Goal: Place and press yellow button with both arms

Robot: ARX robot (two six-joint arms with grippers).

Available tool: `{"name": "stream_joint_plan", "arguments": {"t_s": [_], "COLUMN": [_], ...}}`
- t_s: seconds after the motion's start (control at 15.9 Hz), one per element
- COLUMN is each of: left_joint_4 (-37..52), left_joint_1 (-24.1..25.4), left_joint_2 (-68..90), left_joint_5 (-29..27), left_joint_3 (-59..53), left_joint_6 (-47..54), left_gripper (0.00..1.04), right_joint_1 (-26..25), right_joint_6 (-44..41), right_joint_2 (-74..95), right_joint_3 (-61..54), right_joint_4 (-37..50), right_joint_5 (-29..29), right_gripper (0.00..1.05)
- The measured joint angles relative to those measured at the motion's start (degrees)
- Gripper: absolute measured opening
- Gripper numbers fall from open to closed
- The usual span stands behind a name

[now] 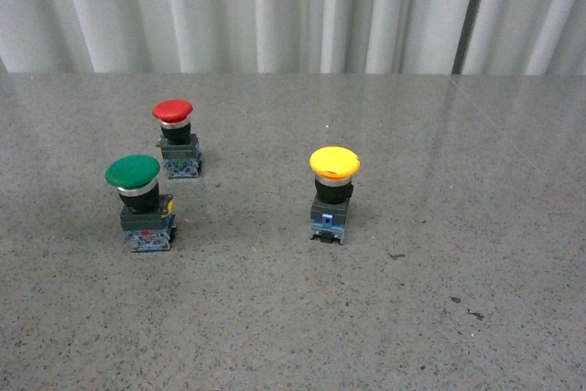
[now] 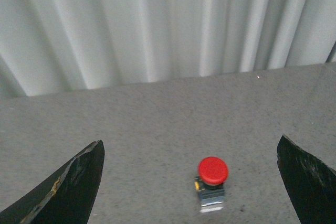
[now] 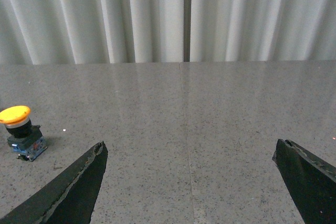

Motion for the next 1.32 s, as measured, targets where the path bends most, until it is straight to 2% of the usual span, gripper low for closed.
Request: {"name": "stream_joint_plan", "arguments": {"t_s": [0.13,0.19,0.25,0.32,0.38,0.5,0.57,0.69,1.26,1.32], "left_joint_4": [-3.52,-1.03,1.46,7.96,8.83,7.43,7.65,7.10,-0.48,1.20], "left_joint_1": [7.34,9.27,10.16,8.81,8.85,13.46,14.69,14.14,14.19,14.19], "left_joint_2": [-14.82,-19.96,-25.42,-30.97,-32.17,-33.24,-35.67,-39.91,-51.15,-52.00], "left_joint_5": [3.91,4.02,4.44,3.63,4.44,8.48,8.39,9.35,9.31,9.31], "left_joint_3": [-7.65,-11.41,-16.00,-25.42,-30.67,-35.17,-35.74,-37.16,-42.12,-43.25], "left_joint_6": [5.20,4.70,2.10,-0.46,-1.51,-2.03,-2.60,-2.73,-2.78,-2.78], "left_gripper": [0.98,0.92,0.82,0.65,0.53,0.33,0.20,0.02,0.02,0.02], "right_joint_1": [0.00,0.00,0.00,0.00,0.00,0.00,0.00,0.00,0.00,0.00], "right_joint_6": [-0.02,0.00,-0.02,0.00,0.00,-0.02,0.00,0.00,0.00,-0.02], "right_joint_2": [0.00,0.00,0.00,0.00,0.00,0.00,0.00,0.00,0.00,0.00], "right_joint_3": [0.00,0.00,0.00,0.00,0.00,0.00,0.00,0.00,0.00,0.00], "right_joint_4": [0.00,0.00,0.00,-0.02,0.02,0.02,0.00,0.02,0.00,0.00], "right_joint_5": [-0.02,-0.02,0.00,-0.02,-0.02,-0.02,0.02,0.00,-0.02,0.00], "right_gripper": [0.98,0.98,0.98,0.98,0.98,0.98,0.98,0.98,0.98,0.98]}}
